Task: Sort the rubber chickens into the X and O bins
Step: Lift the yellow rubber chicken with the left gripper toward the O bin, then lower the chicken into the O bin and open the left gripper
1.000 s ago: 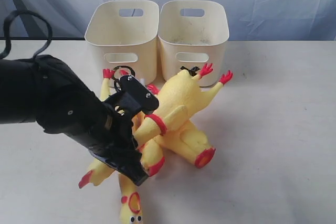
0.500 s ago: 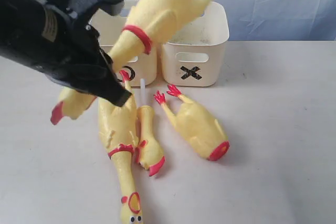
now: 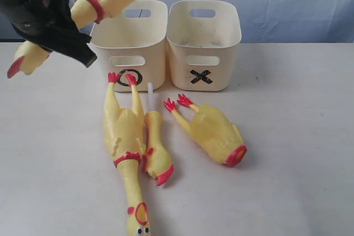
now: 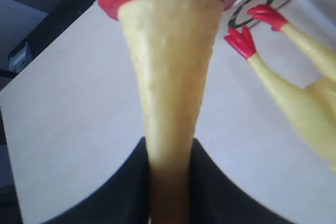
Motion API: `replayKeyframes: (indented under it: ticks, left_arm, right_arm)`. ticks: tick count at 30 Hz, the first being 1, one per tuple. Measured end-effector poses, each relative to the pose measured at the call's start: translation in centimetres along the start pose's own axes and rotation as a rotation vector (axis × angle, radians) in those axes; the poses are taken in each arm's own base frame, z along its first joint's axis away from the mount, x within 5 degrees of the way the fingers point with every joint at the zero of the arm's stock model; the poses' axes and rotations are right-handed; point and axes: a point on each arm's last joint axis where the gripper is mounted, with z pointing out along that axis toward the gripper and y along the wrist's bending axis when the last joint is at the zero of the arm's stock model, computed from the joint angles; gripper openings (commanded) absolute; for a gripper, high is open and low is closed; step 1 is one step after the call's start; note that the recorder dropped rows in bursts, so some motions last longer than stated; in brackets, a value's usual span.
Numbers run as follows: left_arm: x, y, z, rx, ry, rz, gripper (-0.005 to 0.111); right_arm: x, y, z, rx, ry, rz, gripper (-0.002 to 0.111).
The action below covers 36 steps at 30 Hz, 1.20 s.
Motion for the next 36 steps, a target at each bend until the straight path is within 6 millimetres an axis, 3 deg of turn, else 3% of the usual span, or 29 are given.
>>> replayKeyframes:
  ticks: [8,15,24,36]
  left_arm:
    - [-2.3,0.0,4.5,-0.115,0.14,0.163,0.0]
    - [-4.2,0.0,7.0,-0.157,0.186,0.21,0.0]
    - [-5.5,0.8,9.0,-0.187,0.235,0.208,0.0]
    - [-5.6,2.0,9.2,-0.198,0.251,0.233,0.004]
  right_arm:
    - [0.0,0.0,0.0,0.0,0.0,0.002,0.0]
    - [0.0,0.0,0.0,0.0,0.0,0.002,0.0]
    - [0.0,0.0,0.0,0.0,0.0,0.002,0.0]
    - [0.0,0.0,0.0,-0.001,0.0,0.005,0.0]
